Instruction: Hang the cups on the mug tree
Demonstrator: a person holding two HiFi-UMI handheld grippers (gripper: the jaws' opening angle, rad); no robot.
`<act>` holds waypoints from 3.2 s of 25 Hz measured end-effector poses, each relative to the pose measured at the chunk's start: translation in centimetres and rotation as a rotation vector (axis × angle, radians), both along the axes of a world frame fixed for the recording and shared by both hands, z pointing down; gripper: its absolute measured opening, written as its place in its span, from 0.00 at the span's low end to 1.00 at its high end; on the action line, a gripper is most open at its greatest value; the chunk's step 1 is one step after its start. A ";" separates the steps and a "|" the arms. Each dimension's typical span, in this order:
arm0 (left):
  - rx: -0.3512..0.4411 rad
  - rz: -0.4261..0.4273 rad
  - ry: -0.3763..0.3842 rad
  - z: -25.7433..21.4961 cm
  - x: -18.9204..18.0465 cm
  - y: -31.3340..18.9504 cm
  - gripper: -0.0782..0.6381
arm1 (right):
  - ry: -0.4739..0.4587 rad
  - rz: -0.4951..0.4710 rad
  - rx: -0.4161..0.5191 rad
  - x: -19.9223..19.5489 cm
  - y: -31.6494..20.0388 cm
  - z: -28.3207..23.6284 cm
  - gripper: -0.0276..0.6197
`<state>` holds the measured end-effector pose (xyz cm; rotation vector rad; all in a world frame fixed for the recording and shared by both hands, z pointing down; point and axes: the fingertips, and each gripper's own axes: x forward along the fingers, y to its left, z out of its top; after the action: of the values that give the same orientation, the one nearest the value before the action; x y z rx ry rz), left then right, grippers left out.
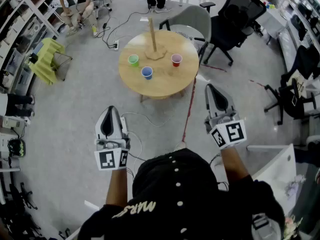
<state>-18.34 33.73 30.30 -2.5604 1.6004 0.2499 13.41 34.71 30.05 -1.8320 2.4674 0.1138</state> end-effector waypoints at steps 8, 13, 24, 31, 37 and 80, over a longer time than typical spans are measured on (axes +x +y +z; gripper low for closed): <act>-0.010 -0.002 0.003 0.4 -0.1 -0.1 0.10 | -0.123 -0.006 0.044 0.8 0.5 -0.6 0.04; -0.023 -0.005 0.002 0.8 0.4 -0.6 0.10 | -0.090 -0.039 0.035 0.8 -0.1 -0.1 0.12; -0.051 -0.051 -0.008 1.7 3.9 -0.9 0.10 | -0.074 -0.133 0.040 2.6 -1.7 1.3 0.56; -0.057 -0.040 -0.030 2.3 6.5 -1.4 0.10 | -0.079 -0.141 0.020 4.5 -2.7 2.7 0.55; -0.077 -0.034 -0.025 3.4 8.1 -3.5 0.10 | -0.073 -0.133 0.007 6.2 -4.5 3.7 0.56; -0.076 0.079 0.027 3.7 7.1 -38.8 0.10 | -0.026 -0.035 -0.062 5.7 -37.0 4.1 0.58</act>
<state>-11.20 -5.09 33.98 -2.6918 1.5491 0.2356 19.10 -2.30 34.17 -1.7998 2.5116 0.0119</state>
